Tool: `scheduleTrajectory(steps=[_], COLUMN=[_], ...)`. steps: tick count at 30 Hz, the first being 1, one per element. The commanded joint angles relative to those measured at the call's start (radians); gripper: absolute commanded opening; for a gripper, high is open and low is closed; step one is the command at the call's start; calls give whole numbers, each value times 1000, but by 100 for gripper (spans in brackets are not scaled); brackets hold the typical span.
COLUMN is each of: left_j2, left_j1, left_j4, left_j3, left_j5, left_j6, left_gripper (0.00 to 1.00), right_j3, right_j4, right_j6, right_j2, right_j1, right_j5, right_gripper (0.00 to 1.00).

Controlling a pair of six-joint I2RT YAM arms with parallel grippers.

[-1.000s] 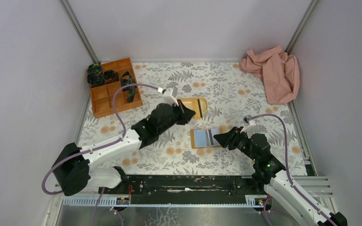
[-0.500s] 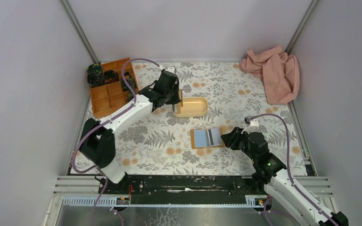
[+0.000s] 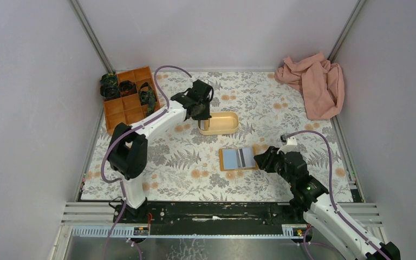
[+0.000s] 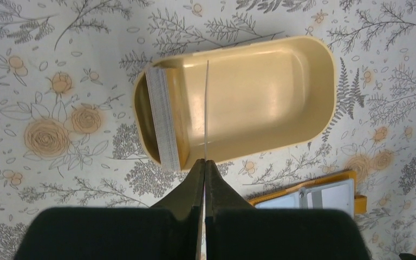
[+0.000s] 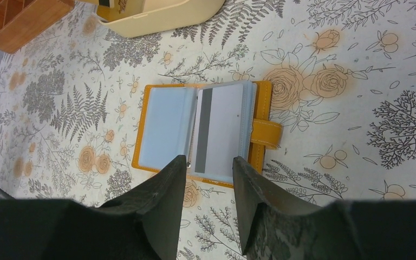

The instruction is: Take the credit cards out of the card holder

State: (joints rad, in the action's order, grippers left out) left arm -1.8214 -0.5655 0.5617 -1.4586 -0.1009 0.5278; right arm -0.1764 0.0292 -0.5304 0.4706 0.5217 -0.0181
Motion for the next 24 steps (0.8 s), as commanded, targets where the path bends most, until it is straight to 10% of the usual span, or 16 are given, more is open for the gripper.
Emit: scheduleTrajectory(steps=[1,24], left_j2=[-63,-168], left_j1=[21,53], left_j4=[69,113], left_j3=[-102,-184], left_j5=[0,54], left_j6=[-48,-68], left_gripper=[0,0], right_j3=[-11,-3], right_j4=[-29,-49], right_j6=[14,12], right_j2=[7,39], right_j1=[3,3], right_j5=[-31,-34], right_gripper=[44,44])
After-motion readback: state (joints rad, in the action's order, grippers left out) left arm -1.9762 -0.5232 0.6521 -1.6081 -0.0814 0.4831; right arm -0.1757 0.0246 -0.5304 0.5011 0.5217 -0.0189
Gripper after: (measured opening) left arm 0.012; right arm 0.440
